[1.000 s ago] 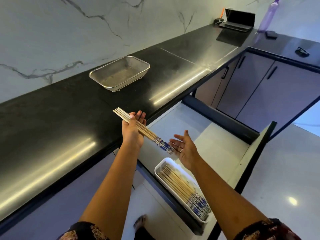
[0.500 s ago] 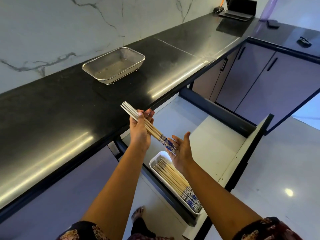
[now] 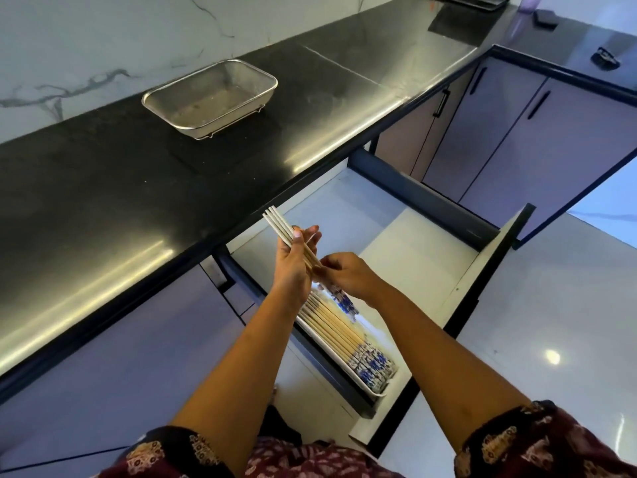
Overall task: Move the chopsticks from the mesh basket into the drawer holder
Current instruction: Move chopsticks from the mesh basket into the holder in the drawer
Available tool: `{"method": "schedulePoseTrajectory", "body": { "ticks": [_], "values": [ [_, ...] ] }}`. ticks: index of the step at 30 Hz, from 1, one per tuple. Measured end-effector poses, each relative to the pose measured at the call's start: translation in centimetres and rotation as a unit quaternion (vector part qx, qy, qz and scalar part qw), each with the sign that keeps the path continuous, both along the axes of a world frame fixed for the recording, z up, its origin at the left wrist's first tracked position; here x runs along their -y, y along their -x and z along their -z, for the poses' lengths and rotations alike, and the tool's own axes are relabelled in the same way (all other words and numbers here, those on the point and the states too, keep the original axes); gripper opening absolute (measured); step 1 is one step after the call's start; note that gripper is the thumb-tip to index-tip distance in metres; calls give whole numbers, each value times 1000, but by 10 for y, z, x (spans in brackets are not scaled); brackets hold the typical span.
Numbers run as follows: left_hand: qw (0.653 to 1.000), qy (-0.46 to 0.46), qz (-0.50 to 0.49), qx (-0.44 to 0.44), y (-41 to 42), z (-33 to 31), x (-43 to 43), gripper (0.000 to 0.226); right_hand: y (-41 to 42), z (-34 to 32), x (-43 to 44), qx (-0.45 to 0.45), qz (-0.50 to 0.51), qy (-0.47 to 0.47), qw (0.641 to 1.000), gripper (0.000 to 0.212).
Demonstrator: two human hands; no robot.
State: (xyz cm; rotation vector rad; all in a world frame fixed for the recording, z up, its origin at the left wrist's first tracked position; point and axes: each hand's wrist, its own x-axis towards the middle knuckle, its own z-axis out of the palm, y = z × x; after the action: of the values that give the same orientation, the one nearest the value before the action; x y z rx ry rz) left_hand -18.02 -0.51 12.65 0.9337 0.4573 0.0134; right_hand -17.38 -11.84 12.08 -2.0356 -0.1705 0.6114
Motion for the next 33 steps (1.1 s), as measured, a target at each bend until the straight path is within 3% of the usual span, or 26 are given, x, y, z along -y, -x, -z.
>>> {"method": "schedulePoseTrajectory", "body": {
  "ticks": [10, 12, 16, 18, 21, 25, 29, 33],
  "values": [
    [994, 23, 50, -95, 25, 53, 15, 10, 9, 38, 20, -49, -55, 115, 991, 36],
    [992, -26, 60, -111, 27, 63, 10, 14, 15, 49, 28, -58, -53, 148, 986, 33],
    [970, -184, 19, -160, 27, 79, -18, 39, 28, 78, 40, -53, -65, 230, 970, 51],
    [947, -268, 7, -176, 29, 88, -33, 41, 34, 89, 41, -54, -55, 266, 961, 53],
    [893, -415, 85, -153, 34, 94, -41, 43, 41, 100, 37, -66, -39, 308, 948, 50],
    [810, -542, 182, -131, 38, 102, -38, 45, 45, 108, 25, -70, -54, 359, 929, 18],
    [750, -604, 250, -102, 46, 108, -35, 46, 45, 113, 21, -64, -34, 388, 919, 23],
    [722, -632, 274, -69, 52, 109, -36, 52, 42, 115, 19, -63, -38, 398, 914, 23]
  ]
}}
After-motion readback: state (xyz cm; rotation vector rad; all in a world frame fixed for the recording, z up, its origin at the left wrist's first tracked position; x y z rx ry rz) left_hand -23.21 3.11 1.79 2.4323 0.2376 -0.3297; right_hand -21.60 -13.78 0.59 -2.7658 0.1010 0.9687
